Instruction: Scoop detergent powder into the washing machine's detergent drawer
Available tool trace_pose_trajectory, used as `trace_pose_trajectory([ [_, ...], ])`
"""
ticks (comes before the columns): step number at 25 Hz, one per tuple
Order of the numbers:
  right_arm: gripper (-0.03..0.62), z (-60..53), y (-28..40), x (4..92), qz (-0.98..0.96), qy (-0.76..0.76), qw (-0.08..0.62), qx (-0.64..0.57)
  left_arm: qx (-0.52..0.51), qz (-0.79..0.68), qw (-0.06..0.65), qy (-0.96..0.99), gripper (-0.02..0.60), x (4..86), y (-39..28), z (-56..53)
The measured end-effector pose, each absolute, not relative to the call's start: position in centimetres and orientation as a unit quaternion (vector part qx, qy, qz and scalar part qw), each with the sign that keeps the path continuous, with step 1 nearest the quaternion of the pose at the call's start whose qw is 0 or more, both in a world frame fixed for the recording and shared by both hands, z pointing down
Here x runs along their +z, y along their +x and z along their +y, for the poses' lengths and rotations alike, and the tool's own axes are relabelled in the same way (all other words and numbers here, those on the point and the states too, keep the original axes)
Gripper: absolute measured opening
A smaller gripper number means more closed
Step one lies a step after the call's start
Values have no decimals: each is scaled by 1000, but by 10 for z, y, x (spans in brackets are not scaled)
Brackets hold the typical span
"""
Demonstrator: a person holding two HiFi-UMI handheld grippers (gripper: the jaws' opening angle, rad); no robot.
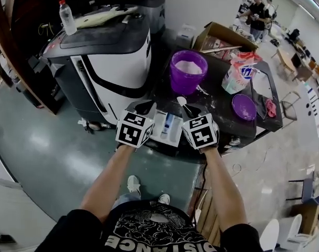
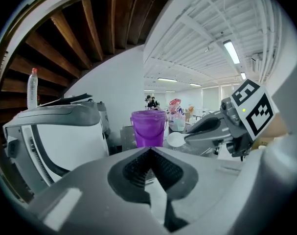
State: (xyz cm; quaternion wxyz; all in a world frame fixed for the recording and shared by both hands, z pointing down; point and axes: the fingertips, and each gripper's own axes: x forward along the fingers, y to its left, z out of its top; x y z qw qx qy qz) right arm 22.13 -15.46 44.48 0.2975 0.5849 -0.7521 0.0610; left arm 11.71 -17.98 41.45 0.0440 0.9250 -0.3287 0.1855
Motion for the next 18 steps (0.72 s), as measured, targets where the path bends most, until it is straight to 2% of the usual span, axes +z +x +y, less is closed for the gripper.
trace_pose_trajectory([
  [12, 38, -138, 277, 398, -705, 680, 170, 109, 170, -275, 22, 946, 2, 388, 158, -190],
  [18, 38, -128, 296, 383, -681, 710, 138, 112, 167, -259, 18, 951, 2, 381, 165, -194],
])
